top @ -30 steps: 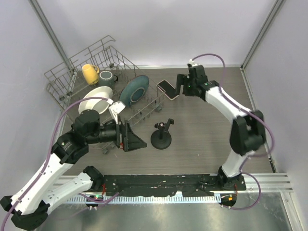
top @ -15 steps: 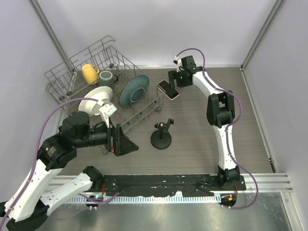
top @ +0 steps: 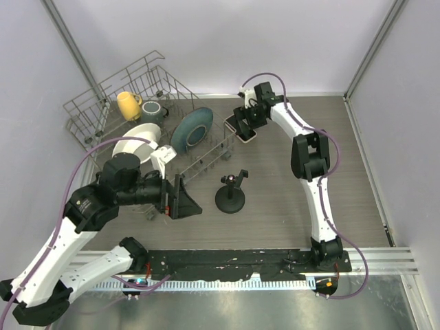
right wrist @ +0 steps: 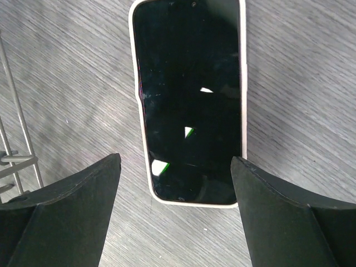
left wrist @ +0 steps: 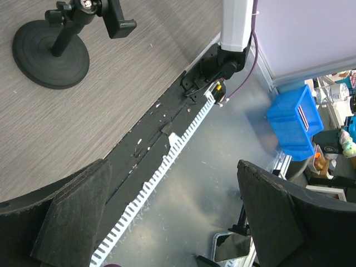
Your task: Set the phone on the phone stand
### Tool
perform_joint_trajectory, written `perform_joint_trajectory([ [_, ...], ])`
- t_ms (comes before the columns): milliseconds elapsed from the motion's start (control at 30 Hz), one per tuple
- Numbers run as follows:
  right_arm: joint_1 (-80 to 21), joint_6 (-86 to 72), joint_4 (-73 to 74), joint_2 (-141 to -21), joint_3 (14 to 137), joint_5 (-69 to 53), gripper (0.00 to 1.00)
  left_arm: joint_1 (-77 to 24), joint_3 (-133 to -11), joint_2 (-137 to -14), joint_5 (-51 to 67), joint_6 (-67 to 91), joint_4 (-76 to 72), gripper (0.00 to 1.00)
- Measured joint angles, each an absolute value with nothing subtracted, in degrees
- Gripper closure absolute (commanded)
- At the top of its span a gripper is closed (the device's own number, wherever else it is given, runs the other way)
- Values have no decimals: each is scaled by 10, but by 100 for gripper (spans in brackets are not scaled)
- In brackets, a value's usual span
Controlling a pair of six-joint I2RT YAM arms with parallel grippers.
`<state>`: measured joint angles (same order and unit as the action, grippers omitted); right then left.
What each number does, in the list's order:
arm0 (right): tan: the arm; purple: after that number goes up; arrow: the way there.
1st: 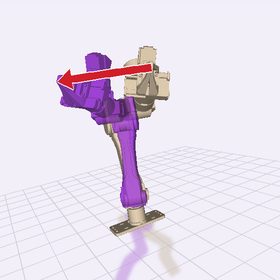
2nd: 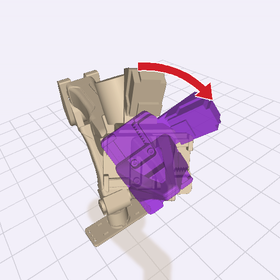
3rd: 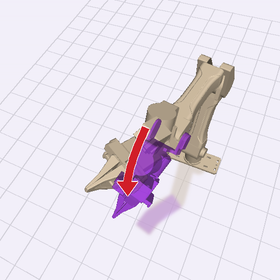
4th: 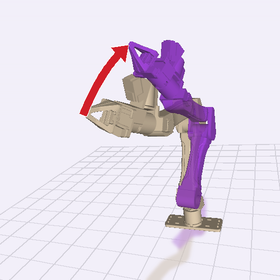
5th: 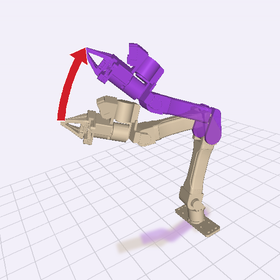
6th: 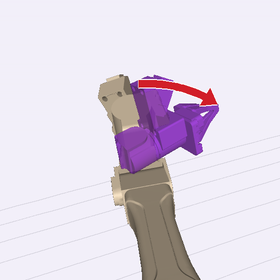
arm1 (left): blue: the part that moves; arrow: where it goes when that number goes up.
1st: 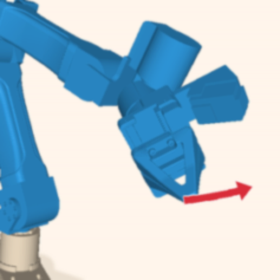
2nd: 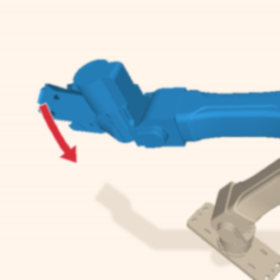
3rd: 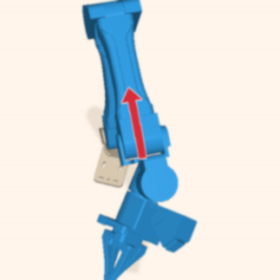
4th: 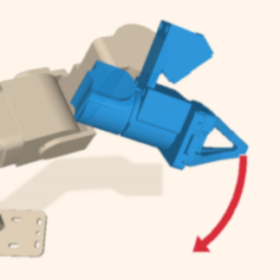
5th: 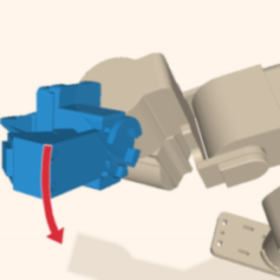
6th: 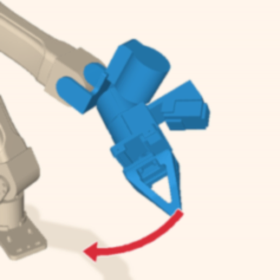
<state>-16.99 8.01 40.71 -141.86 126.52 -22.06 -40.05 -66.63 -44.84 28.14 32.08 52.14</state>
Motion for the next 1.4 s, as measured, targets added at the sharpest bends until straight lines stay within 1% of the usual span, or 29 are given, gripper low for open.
perform_joint_trajectory([
  [133, -188, 105, 413, -1419, 1265, -177, 15, -401, -666, -461, 283, 321, 521, 0],
  [300, -226, 129, 416, -1419, 1265, -62, 15, -401, -666, -471, 284, 321, 520, 0],
  [433, -244, 134, 418, -1419, 1258, 8, 14, -401, -669, -474, 285, 323, 522, 0],
  [600, -252, 142, 403, -1408, 1235, 37, 14, -401, -679, -490, 287, 323, 522, 0],
  [767, -263, 169, 408, -1401, 1228, 100, 14, -401, -680, -510, 292, 324, 522, 0],
  [867, -267, 187, 408, -1401, 1228, 127, 12, -401, -680, -516, 296, 325, 521, 0],
  [1033, -268, 223, 411, -1401, 1232, 121, 10, -401, -680, -517, 297, 327, 521, 0],
  [1200, -251, 239, 451, -1413, 1261, 69, 10, -401, -680, -517, 300, 331, 519, 0],
  [1400, -235, 252, 460, -1420, 1271, 13, 9, -401, -680, -517, 301, 342, 512, 0],
])
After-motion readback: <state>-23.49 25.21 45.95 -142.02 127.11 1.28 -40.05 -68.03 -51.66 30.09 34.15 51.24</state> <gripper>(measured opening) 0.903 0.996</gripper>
